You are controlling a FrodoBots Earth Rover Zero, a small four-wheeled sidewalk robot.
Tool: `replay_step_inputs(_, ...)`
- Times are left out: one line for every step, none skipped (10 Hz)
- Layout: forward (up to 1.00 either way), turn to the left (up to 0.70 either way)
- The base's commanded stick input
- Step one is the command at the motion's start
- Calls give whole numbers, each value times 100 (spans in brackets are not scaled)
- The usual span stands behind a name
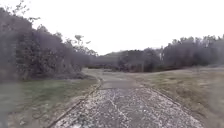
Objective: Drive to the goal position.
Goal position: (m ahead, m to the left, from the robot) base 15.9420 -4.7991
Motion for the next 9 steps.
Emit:
replay_step_inputs(45, 0)
replay_step_inputs(45, 0)
replay_step_inputs(45, 0)
replay_step_inputs(45, 0)
replay_step_inputs(45, 0)
replay_step_inputs(45, 0)
replay_step_inputs(45, 0)
replay_step_inputs(45, 0)
replay_step_inputs(45, 0)
